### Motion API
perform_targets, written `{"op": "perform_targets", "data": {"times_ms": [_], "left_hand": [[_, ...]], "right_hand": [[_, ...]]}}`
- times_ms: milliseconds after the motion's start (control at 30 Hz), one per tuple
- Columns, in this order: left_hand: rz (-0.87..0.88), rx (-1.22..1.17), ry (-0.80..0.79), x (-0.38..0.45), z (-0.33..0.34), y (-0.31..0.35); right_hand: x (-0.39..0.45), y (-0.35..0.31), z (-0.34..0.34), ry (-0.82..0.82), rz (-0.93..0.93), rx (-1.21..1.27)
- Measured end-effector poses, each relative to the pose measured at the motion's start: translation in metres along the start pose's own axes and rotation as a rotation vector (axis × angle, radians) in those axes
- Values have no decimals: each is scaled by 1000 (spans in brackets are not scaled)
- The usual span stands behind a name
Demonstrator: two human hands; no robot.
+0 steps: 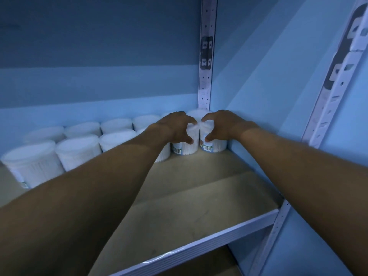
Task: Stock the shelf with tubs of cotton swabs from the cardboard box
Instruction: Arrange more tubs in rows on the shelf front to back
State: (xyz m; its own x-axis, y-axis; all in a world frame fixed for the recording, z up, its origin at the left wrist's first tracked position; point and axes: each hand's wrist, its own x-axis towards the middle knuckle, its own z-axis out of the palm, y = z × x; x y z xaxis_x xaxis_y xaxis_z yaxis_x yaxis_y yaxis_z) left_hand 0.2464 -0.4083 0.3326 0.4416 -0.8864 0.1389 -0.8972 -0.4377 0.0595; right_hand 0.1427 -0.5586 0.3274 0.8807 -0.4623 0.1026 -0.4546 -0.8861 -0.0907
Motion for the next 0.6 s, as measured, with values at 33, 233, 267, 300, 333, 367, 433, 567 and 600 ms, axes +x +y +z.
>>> {"op": "perform_targets", "data": {"times_ms": [33, 233, 267, 300, 333, 367, 433, 567, 600], "left_hand": [[-1, 0, 0, -1, -1, 1], [1, -8, -7, -7, -7, 10], [1, -12, -3, -9, -7, 12], [-1, -16, 1, -12, -7, 14], [-1, -20, 7, -15, -7, 16], [0, -24, 13, -18, -6, 18], [4, -30, 27, -24, -5, 22], [8, -18, 36, -39, -8, 31], [5, -15, 38, -44, -9, 34]], "right_hand": [[-1, 0, -1, -1, -2, -2], [-7, 1, -8, -30, 0, -2], [-9, 2, -9, -36, -1, -2], [-12, 1, -10, -39, -2, -5], [-15, 1, -11, -40, -4, -7], [-18, 1, -12, -37, -8, -10], [-25, 0, -11, -33, -11, -10], [-43, 0, -8, -33, 6, 3], [-47, -1, -8, -35, 11, 4]]}}
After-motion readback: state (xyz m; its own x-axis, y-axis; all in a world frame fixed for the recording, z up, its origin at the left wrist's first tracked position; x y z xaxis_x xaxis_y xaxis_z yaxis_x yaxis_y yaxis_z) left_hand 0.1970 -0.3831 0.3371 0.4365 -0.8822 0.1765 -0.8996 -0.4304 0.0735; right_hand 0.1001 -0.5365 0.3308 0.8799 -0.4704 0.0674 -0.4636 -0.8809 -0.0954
